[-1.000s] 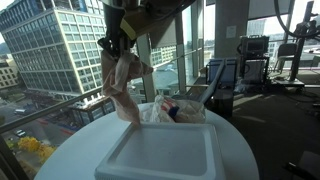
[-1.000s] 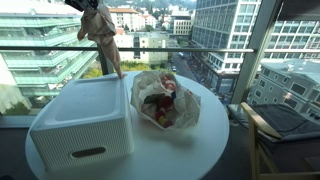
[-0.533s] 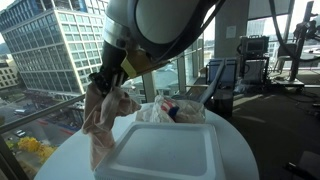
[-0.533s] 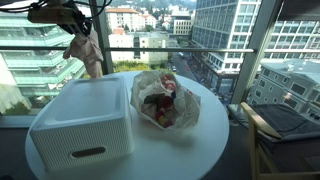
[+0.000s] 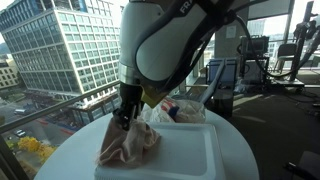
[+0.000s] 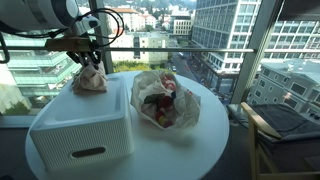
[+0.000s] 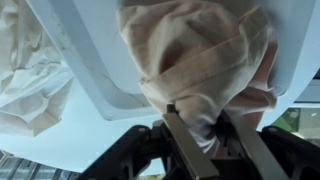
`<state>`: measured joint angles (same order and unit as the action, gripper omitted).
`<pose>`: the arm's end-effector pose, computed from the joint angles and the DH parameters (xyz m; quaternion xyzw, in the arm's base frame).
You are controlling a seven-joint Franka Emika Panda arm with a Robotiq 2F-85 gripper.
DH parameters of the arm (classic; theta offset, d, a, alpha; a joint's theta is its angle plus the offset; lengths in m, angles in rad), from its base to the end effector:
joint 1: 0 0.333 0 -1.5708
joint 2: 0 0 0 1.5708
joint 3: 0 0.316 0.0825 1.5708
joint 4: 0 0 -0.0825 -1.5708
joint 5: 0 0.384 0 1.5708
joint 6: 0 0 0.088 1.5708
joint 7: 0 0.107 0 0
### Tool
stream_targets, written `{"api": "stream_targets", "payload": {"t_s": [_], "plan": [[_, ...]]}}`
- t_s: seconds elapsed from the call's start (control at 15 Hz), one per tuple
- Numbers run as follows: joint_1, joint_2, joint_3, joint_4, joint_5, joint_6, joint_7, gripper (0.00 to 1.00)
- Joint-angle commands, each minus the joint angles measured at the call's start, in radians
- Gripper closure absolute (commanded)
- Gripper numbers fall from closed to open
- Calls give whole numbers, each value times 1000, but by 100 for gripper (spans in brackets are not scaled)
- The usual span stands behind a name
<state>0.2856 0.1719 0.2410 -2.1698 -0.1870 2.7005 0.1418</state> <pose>0.5064 0.2983 0.3552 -0.9487 -0.2566 -0.1829 0.0267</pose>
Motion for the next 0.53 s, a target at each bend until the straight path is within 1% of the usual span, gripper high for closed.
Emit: {"api": "stream_targets", "payload": {"t_s": [0.0, 0.07, 0.2, 0.27, 0.4, 0.47], "plan": [[23, -42, -59, 39, -148, -180, 71, 27], [20, -46, -71, 53, -190, -227, 111, 19], [6, -64, -80, 69, -224, -298, 161, 3], [-2, -76, -84, 73, -227, -320, 183, 0], [-16, -101, -99, 77, -258, -334, 251, 0], [-30, -112, -112, 70, -289, -306, 287, 0]]}}
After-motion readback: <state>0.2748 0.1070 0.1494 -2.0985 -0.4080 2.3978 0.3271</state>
